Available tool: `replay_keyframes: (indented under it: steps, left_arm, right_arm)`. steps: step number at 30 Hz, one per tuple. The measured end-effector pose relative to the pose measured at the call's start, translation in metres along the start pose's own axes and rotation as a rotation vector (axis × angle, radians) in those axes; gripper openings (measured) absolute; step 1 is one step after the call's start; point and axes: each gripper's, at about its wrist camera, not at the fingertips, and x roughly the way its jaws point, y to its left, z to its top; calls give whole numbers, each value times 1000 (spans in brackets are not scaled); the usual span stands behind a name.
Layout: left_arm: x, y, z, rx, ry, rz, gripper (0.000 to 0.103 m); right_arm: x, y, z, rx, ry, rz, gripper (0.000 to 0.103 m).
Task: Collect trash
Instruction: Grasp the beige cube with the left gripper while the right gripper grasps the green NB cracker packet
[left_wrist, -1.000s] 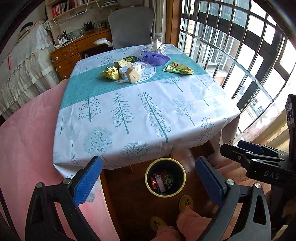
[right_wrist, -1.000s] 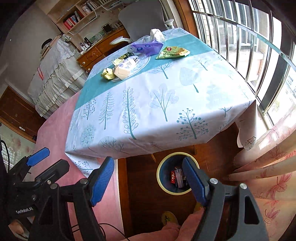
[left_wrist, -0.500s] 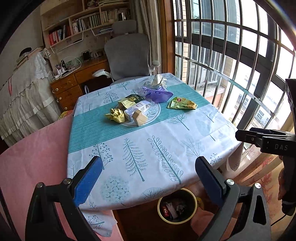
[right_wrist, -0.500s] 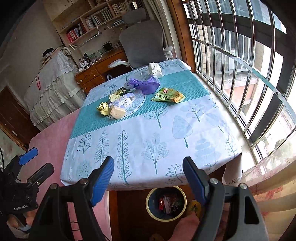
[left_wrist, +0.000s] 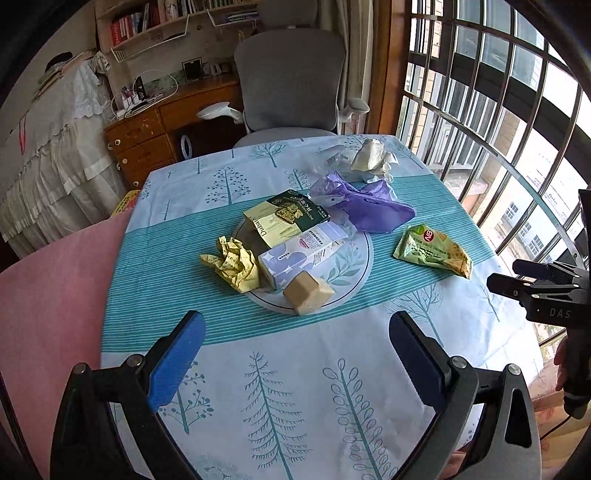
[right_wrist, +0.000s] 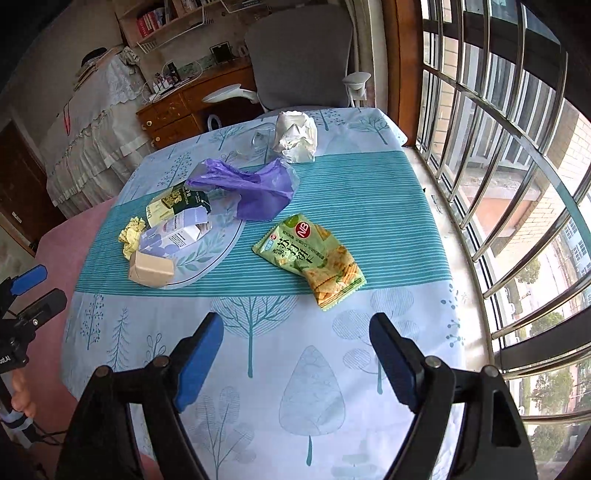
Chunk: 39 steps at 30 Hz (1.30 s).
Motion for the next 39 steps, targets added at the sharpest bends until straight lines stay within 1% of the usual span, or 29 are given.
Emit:
replay_keyframes:
  steps: [3, 7, 10, 12, 14, 16, 17, 19, 21, 24, 26, 30, 33, 35, 37, 39]
  left_arm:
    - [39, -10, 19, 47, 25, 23, 95]
    - [84, -21, 28, 118, 103, 42, 95]
    - [108, -25, 28, 150, 156, 38, 94]
    - [118, -26, 28, 153, 183, 26, 94]
    - [126, -24, 27, 144, 208, 17, 88]
    - [135, -20, 27, 121, 246, -6, 74]
    - [139, -19, 26, 104, 266, -19, 71]
    - [145, -16, 25, 76, 293, -39, 63]
    - [149, -15, 22, 61, 312, -54, 57]
    - [152, -18, 19, 58, 337, -54, 51]
    - [151, -19, 17, 43, 351, -60, 50]
    - [143, -16, 13, -7, 354, -93, 50]
    - [141, -12, 11, -31, 356, -94, 49]
    - [141, -11, 11, -48, 362, -87, 44]
    - [142, -9, 10, -75, 367, -78, 36]
    - [142, -6, 9, -107, 366, -73, 31]
  right_arm:
    - [34, -5, 18, -114, 54, -3, 84]
    - [71, -11, 31, -236, 111, 9, 84]
    - [92, -12, 36, -297, 138, 8, 84]
    - [103, -13, 38, -310, 156, 8, 84]
    - [110, -16, 40, -306, 160, 13, 85]
    - [112, -15, 43, -317, 138, 12, 86]
    - [113, -14, 44, -321, 136, 13, 86]
    - [115, -14, 46, -324, 126, 9, 86]
    - [116, -12, 46, -330, 122, -2, 86]
    - [117, -11, 47, -325, 115, -8, 85]
    - [116, -11, 47, -324, 113, -12, 84]
    - [116, -13, 49, -314, 113, -16, 79]
    - [116, -14, 50, -305, 108, -22, 77]
    - [116, -14, 50, -295, 102, -27, 76]
    - [116, -15, 51, -287, 94, -30, 73]
    - [115, -14, 51, -285, 87, -31, 65]
